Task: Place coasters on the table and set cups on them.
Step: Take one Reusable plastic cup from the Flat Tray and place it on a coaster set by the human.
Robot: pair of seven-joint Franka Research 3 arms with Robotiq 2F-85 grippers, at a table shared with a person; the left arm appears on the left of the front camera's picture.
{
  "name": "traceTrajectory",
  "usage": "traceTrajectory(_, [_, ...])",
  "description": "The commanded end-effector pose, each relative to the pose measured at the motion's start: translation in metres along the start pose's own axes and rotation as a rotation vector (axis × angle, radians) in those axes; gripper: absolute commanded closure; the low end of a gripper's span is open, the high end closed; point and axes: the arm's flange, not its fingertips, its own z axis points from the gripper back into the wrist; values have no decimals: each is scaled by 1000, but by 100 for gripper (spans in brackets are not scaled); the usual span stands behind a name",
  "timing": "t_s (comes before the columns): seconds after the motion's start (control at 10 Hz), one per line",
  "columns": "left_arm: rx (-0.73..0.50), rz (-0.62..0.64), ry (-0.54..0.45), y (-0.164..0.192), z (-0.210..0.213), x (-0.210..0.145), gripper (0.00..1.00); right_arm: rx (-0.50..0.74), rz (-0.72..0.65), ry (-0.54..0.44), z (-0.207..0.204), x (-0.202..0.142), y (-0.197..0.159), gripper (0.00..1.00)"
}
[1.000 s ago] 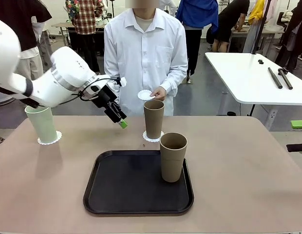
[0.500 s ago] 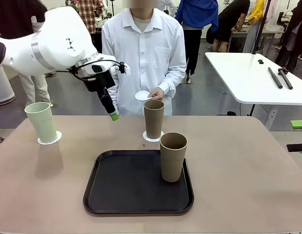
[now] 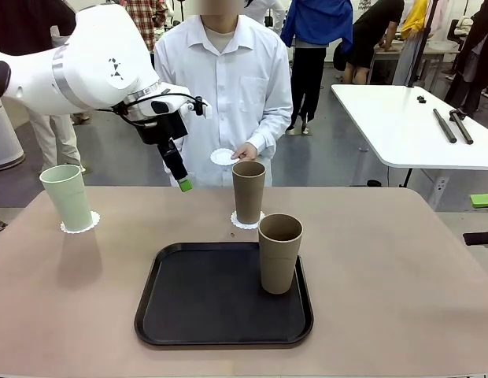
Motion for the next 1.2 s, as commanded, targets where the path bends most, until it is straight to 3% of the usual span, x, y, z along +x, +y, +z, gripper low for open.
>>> traceTrajectory(0.0, [-16,-12,-16,-2,0,-2,0,14,3,-5,0,1,2,0])
traceTrajectory(0.7, [-1,0,1,0,0,0,0,14,3,-5,0,1,2,0])
traceTrajectory(0.8, [-31,112,-27,-10,4,-25,0,14,3,-5,0,1,2,0])
traceTrajectory(1.1, [83,401,51,-39,40,-111,0,14,3,-5,0,1,2,0])
